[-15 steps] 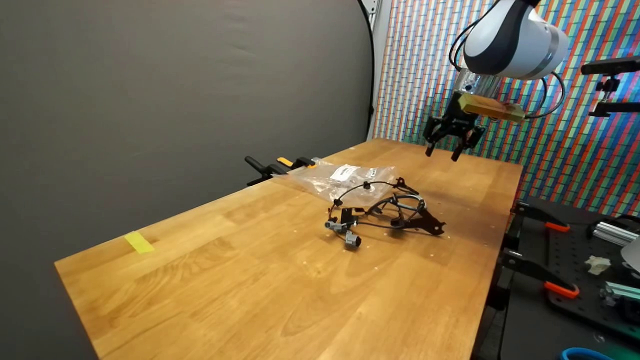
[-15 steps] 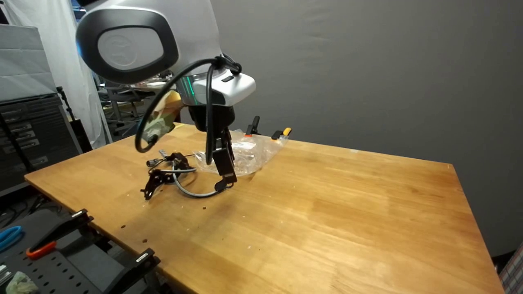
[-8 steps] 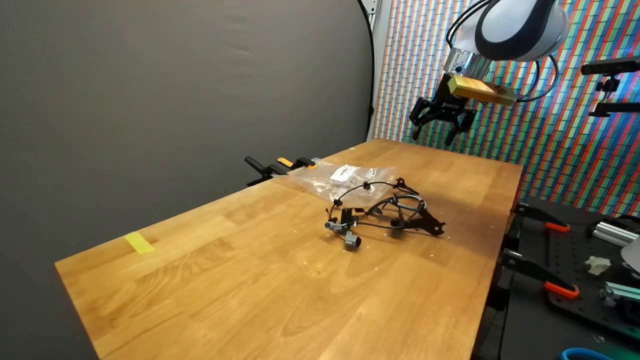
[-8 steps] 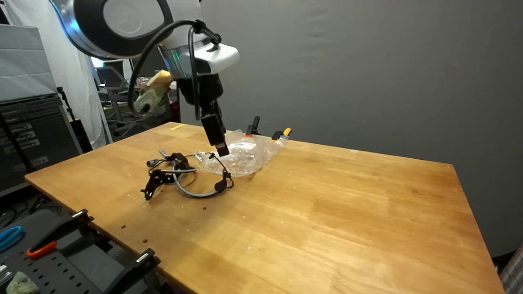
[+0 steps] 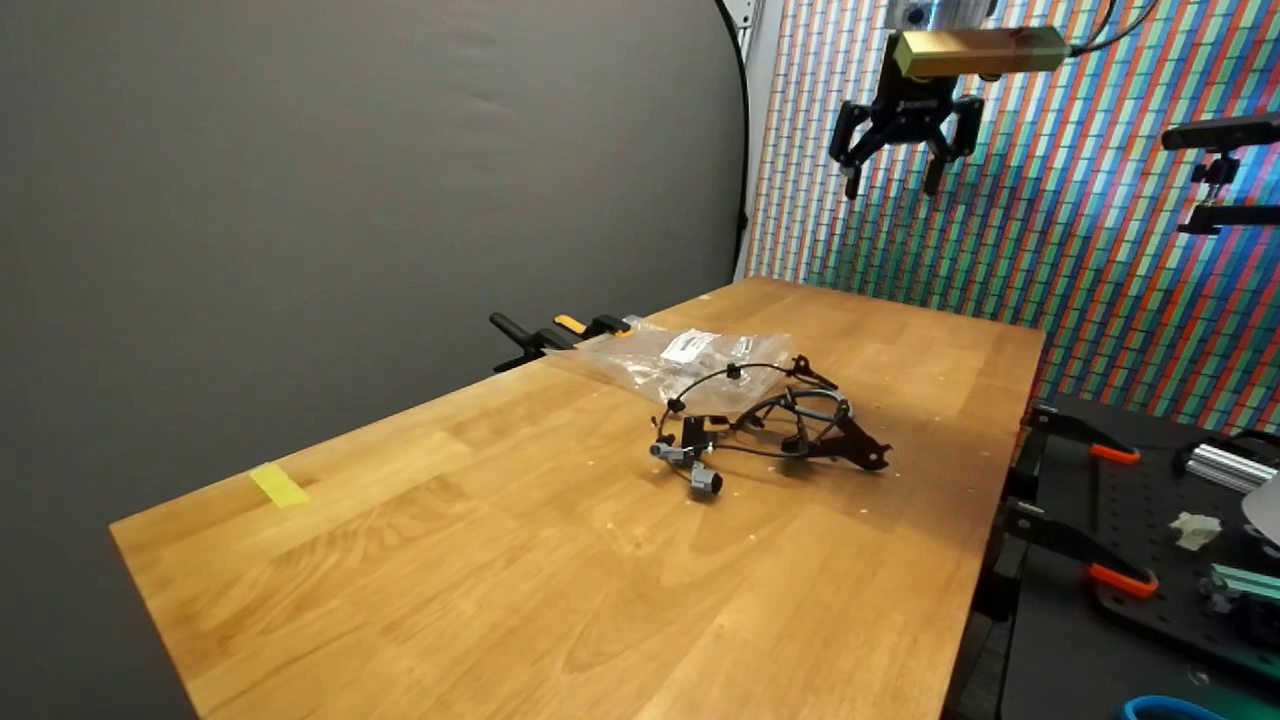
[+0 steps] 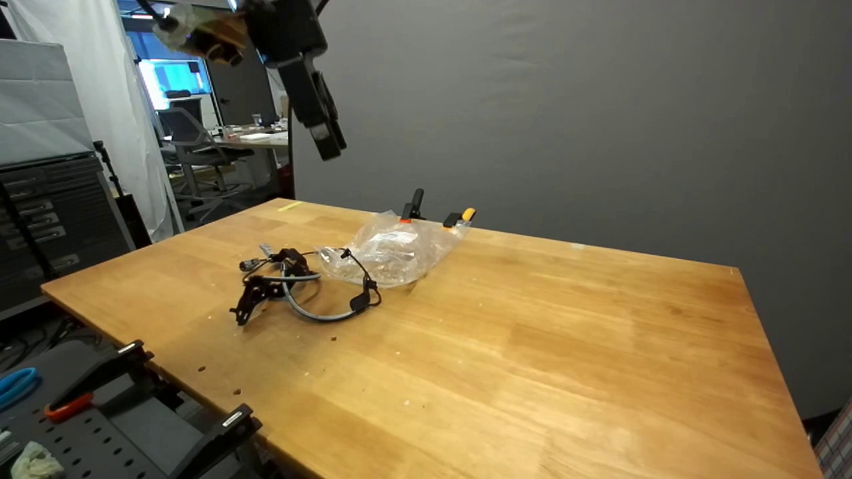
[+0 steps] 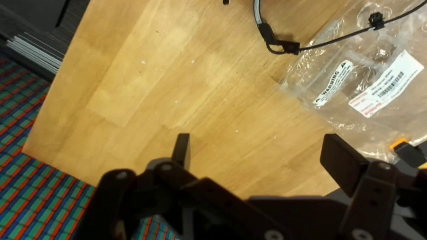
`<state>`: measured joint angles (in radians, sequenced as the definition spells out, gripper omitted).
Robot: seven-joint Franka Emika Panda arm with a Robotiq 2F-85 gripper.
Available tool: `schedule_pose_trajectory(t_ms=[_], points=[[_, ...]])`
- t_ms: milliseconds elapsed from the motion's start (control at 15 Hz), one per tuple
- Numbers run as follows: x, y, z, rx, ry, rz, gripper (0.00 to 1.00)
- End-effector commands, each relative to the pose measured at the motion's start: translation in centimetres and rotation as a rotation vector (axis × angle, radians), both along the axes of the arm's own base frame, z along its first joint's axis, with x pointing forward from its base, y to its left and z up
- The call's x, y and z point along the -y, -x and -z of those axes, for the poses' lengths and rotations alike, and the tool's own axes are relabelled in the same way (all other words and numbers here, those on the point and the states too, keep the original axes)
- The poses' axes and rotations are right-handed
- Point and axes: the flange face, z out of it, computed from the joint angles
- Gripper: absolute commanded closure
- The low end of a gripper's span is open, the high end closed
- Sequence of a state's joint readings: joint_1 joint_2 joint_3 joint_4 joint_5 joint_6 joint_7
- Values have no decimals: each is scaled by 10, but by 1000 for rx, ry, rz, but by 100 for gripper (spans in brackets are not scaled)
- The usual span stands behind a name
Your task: Remove the cables from the plastic bag and put them on the table
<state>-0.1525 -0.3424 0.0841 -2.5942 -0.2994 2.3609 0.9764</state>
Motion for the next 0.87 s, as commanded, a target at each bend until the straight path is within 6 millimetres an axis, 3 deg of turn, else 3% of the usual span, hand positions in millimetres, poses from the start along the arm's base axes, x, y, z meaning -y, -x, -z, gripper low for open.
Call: schedule_pose_trajectory(t_ms=[0,267,467,533,800], points=[[-12,-5,-53,51,131,126,0],[-27,-9,-77,57,244,303,0],[-33,-6,-89,-55,270,366,0],[-31,0,-75,-19,260,331,0],[-32,-2,-83,-47,272,345,0]])
